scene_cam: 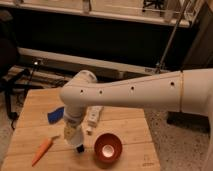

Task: Place the ceramic cup over the eraser

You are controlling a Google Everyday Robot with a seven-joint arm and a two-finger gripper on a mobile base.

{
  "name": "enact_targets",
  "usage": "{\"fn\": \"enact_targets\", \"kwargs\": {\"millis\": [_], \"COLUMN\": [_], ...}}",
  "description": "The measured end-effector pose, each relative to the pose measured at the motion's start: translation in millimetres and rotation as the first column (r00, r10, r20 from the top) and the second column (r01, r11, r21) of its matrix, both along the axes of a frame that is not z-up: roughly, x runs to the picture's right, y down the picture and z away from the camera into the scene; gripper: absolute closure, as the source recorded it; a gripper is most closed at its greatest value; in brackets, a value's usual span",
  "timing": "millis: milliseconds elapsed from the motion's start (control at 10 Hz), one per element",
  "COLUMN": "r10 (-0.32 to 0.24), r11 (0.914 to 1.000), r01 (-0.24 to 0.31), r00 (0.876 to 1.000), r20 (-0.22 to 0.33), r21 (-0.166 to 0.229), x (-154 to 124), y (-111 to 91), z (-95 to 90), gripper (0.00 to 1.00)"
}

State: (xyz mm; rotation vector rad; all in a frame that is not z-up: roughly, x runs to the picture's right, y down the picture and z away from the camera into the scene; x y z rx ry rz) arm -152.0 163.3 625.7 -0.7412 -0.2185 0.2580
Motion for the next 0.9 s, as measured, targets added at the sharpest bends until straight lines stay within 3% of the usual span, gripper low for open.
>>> {"fn": "enact_targets", "kwargs": {"millis": [100, 500, 800, 900], "r10": [-0.001, -0.038, -0.006, 0.010], "r11": [1.0000, 0.9992, 1.0000, 0.9999], "r01": [0.001, 0.038, 0.006, -0.009], "r00": [1.000, 0.999, 1.000, 1.000], "r20": [0.002, 0.010, 0.025, 0.028], "r21": [-0.006, -0.014, -0.006, -0.008], "x": [1.3, 8.1, 3.6, 3.0], "y": [2.3, 10.4, 6.3, 5.2], "z": [-0.2, 1.9, 6.2, 6.8], "gripper": [0.97, 0.58, 0.28, 0.22]}}
